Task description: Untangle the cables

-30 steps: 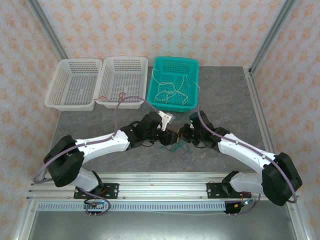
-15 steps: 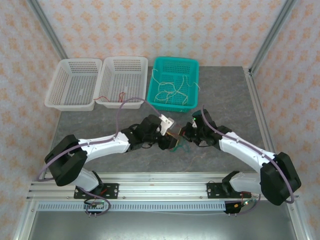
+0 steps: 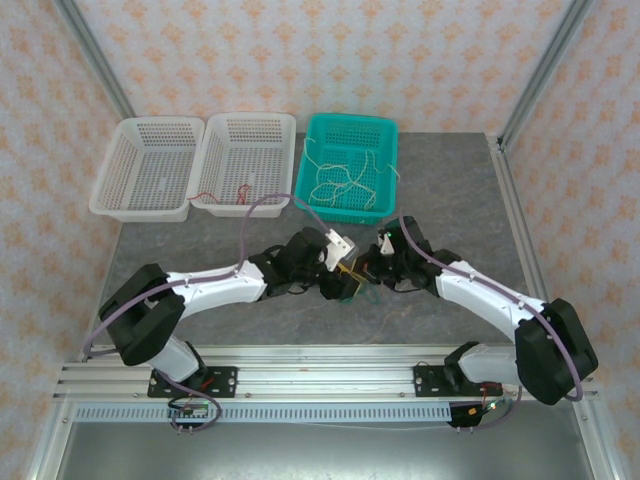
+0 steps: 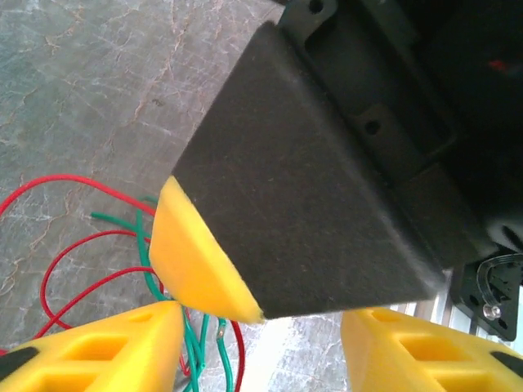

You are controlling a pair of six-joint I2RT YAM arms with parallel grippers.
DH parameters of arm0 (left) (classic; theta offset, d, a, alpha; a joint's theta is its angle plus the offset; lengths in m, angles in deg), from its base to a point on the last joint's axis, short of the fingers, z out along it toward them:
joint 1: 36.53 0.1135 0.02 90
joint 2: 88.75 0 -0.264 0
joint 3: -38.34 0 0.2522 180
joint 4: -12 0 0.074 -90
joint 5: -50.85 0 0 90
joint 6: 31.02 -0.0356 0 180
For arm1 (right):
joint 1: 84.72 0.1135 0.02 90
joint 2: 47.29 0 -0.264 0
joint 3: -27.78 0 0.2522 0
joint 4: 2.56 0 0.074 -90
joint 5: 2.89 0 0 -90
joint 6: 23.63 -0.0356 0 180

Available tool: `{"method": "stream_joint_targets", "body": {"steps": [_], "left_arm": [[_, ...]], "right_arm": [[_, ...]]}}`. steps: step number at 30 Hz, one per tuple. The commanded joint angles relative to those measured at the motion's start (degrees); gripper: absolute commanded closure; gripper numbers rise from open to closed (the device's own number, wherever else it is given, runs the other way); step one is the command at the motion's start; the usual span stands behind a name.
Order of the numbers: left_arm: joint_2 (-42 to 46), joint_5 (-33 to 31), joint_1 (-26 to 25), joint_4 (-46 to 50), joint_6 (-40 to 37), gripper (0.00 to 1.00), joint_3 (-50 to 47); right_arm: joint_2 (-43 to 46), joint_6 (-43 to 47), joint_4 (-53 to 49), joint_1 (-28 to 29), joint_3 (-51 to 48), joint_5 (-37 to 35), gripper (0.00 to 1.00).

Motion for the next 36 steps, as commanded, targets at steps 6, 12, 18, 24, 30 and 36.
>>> {"method": "stream_joint_targets", "body": {"steps": [6,12,18,24,30,36], "left_arm": [[-1.29,-0.65,0.17,-0.50,-0.90,0.79,0.04],[-0.22,-2.43,0.27,-4.03,3.12,1.00,-1.27],[-0.54,-2.38,0.31,-12.98,12.95,1.00,-3.03],[3.23,-0.71,-0.25,-12.21,14.66,1.00,-0.70],[7.03,-0.15,-0.65,-8.30,13.71,1.00,2.17],[10.74,-1.33,-1.08,-6.78,14.08,1.00,1.63]], "right_arm": [[0.63,-0.83,0.20,-0.24,1.43,-0.40,1.00],[1.51,0.97,-1.36,-0.19,1.28,-4.11,0.78],[16.90,7.21,-4.54,-0.24,-10.13,-34.19,0.53],[18.28,12.58,7.68,0.52,-16.51,-27.56,0.41],[4.80,17.58,17.71,4.06,-13.31,-19.76,0.34],[-6.45,18.11,21.12,6.65,-9.27,-18.12,0.34]]}}
